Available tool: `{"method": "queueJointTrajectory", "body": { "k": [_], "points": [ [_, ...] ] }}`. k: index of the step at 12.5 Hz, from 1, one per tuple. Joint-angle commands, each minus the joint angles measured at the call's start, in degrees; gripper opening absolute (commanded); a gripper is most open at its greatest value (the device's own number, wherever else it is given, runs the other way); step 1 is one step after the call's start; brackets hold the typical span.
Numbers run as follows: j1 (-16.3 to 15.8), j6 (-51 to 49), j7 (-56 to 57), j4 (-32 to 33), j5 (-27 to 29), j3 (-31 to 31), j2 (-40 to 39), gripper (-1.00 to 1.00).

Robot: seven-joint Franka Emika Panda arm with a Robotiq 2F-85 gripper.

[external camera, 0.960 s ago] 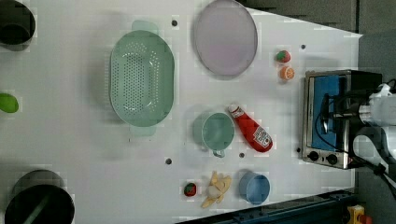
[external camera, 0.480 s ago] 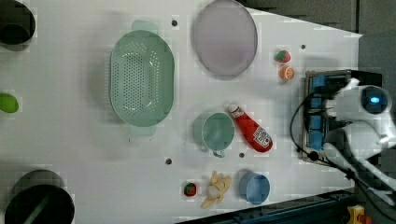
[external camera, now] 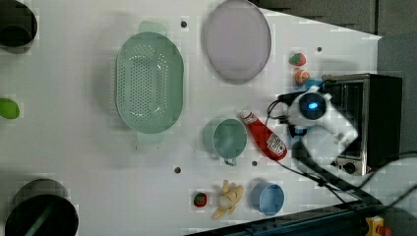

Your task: Flap open oven.

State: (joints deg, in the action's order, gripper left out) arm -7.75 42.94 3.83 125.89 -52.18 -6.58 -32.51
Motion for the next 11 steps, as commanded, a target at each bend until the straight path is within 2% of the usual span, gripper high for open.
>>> {"method": "queueJointTrajectory", "body": {
  "k": [1,4,6,11],
  "points": [
    [-1.47,-1.68,-7.6,-1.77,0.06,-1.33,0.17,-0.65],
    [-1.75,-1.15,-7.6,-3.81,0.92,-1.25,3.15,-0.65],
    [-1.75,-1.09,-7.6,-4.83,5.34,-1.23,7.31,-0.65],
    [-1.21,-2.73,-7.6,-4.97,30.3,-1.62,19.99,-0.65]
  ]
}}
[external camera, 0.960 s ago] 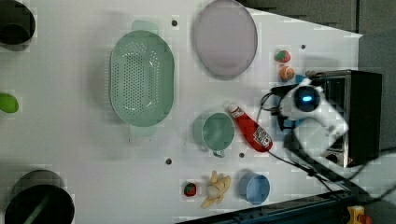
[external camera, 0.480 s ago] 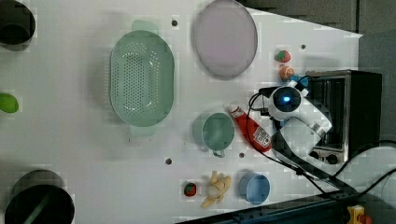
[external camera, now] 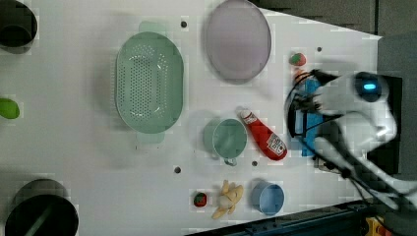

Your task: Flap open oven.

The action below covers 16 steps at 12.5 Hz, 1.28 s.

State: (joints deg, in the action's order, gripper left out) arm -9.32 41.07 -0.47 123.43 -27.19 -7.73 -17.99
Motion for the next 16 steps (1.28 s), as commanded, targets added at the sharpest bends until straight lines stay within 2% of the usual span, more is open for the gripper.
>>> {"method": "queueJointTrajectory", "body": {
  "k": [1,3,5,8,12,16],
  "points": [
    [0.42,-2.31,-3.31,-2.52,10.44,-0.76,8.0,-0.65],
    [0.47,-5.82,-3.31,-2.89,20.24,-1.59,13.55,-0.65],
    [0.47,-10.63,-3.31,-4.07,24.59,-2.56,19.44,-0.65],
    [0.47,-22.18,-6.74,-6.96,24.59,-3.37,26.17,-0.65],
    [0.24,-36.79,-7.91,-11.73,24.58,-2.49,30.83,-0.65],
    [0.27,-36.91,-7.91,-12.73,24.57,-2.62,31.6,-0.65]
  ]
}}
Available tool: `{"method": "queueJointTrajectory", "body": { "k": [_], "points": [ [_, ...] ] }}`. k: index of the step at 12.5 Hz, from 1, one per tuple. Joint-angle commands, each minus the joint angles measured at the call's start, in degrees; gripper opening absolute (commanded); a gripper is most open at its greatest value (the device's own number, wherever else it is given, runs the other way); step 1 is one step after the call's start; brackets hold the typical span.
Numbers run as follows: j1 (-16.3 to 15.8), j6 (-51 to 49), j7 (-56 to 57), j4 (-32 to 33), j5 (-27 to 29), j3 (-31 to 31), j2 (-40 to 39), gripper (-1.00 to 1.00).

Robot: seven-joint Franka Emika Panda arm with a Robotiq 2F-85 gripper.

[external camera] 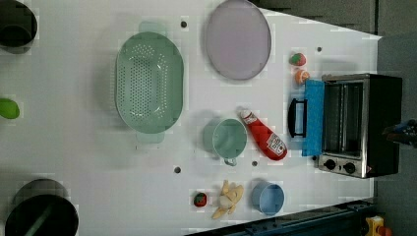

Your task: Flap open oven.

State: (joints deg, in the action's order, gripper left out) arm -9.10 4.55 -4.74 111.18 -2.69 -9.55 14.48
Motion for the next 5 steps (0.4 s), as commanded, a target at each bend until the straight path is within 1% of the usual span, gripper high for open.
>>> {"method": "queueJointTrajectory", "body": {
  "k": [1,5],
  "points": [
    [0.04,-0.38,-3.64,-0.42,0.06,-0.74,-1.04,-0.65],
    [0.04,-0.39,-3.64,-0.4,0.06,-0.65,-1.84,-0.65]
  ]
}}
